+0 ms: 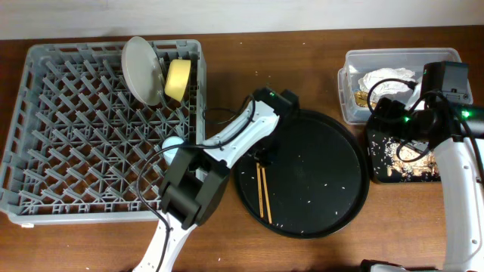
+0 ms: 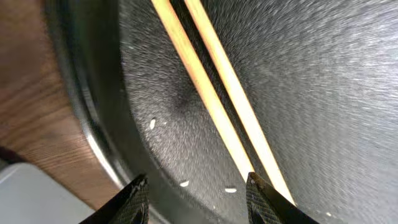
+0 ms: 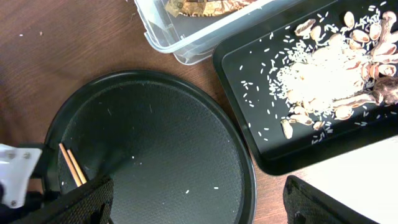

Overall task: Sort waste into correct bins and load items into the dishwasher rack
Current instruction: 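Grasp one wooden chopstick with the left gripper and place it in the rack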

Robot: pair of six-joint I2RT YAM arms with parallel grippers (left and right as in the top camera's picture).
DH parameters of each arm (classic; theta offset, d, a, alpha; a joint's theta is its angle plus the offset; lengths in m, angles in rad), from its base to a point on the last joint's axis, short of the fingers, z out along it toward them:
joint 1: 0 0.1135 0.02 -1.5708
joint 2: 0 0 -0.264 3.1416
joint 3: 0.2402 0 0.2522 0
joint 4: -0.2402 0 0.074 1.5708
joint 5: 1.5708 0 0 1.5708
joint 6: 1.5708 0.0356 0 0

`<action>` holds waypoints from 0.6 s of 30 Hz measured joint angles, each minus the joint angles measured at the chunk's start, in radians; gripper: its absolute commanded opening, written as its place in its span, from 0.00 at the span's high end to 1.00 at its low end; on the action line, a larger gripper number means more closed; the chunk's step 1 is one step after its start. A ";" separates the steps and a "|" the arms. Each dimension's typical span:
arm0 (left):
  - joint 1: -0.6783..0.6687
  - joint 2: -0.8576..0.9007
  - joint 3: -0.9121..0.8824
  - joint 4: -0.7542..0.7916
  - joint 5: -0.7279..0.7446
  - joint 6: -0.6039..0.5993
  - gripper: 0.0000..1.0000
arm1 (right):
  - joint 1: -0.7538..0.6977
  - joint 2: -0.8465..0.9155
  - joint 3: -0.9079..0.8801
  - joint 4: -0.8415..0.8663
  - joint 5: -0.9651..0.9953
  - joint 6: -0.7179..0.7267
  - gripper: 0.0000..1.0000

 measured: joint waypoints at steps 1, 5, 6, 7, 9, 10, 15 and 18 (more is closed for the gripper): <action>0.000 0.001 -0.019 0.020 0.000 0.000 0.51 | 0.000 0.000 0.000 0.000 0.000 0.000 0.11; -0.002 0.001 -0.037 0.097 0.008 0.000 0.50 | 0.000 0.000 0.000 0.000 0.000 0.000 0.11; -0.004 0.001 -0.037 0.100 0.008 0.000 0.51 | 0.000 0.000 0.000 0.000 0.000 0.000 0.11; -0.008 0.001 -0.037 0.109 0.008 0.000 0.51 | 0.000 0.000 0.000 0.000 0.000 0.000 0.12; -0.021 0.001 -0.039 0.135 0.008 0.000 0.51 | 0.000 0.000 0.000 0.000 0.000 -0.001 0.11; -0.029 0.001 -0.043 0.155 0.008 0.000 0.57 | 0.000 0.000 0.000 0.000 0.000 0.000 0.11; -0.048 -0.027 -0.105 0.243 0.039 -0.005 0.89 | 0.000 0.000 0.000 -0.012 0.000 0.000 0.11; -0.049 -0.028 -0.106 0.251 0.062 -0.017 0.99 | 0.000 0.000 0.000 -0.013 0.000 0.000 0.12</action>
